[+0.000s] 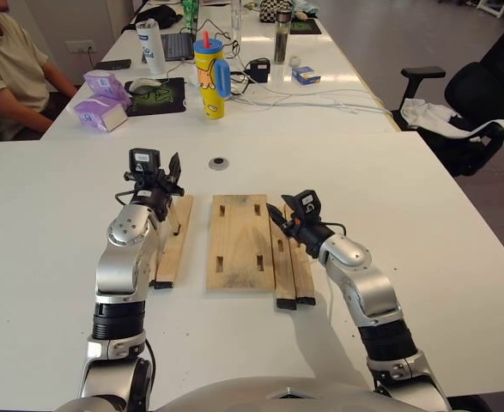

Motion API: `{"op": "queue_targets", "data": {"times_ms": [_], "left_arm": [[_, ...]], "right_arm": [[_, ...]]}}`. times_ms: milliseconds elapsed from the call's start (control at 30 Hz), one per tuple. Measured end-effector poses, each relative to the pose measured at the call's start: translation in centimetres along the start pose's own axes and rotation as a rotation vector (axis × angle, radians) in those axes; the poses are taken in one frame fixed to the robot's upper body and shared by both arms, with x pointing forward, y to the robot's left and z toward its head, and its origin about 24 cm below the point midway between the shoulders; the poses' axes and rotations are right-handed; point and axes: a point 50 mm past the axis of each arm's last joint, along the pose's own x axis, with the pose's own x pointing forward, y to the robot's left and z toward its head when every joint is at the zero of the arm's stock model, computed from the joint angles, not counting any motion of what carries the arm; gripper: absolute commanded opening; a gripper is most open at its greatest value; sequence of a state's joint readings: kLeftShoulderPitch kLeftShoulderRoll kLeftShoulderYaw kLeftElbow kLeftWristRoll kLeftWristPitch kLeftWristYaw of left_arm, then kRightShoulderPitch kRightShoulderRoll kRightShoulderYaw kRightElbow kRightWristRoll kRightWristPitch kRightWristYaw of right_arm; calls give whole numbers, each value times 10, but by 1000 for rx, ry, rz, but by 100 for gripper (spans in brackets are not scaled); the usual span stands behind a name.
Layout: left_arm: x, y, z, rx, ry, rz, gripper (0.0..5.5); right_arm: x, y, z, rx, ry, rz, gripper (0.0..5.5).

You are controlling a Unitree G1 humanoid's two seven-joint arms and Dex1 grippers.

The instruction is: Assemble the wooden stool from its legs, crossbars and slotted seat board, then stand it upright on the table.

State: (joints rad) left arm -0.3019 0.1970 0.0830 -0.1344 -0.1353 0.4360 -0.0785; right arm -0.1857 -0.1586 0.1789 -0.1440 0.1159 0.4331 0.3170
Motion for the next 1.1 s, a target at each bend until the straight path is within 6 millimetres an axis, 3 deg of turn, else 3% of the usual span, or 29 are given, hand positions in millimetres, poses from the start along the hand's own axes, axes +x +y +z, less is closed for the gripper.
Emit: {"op": "queue_targets", "data": {"times_ms": [233,367,467,567,733,933,1100], "left_arm": [[-4,8,9,35,-97,67,200],[-18,6,52,107,-287,99,200],[-25,2,68,111,-322,91,200],[-38,-7,59,72,-247,51,200],[-59,-15,18,33,-42,9,200],[-60,-15,11,34,-19,22,200],[-62,-12,-15,25,88,36,200]], "right_arm": [[1,1,0,12,-15,-11,220],[1,0,-2,21,-8,-20,220],[0,-1,-6,42,0,-31,220],[-1,-1,-9,46,9,-35,220],[-6,-3,-15,55,31,-45,220],[-10,-2,-16,56,44,-34,220],[-10,-3,-17,47,61,-16,220]]}}
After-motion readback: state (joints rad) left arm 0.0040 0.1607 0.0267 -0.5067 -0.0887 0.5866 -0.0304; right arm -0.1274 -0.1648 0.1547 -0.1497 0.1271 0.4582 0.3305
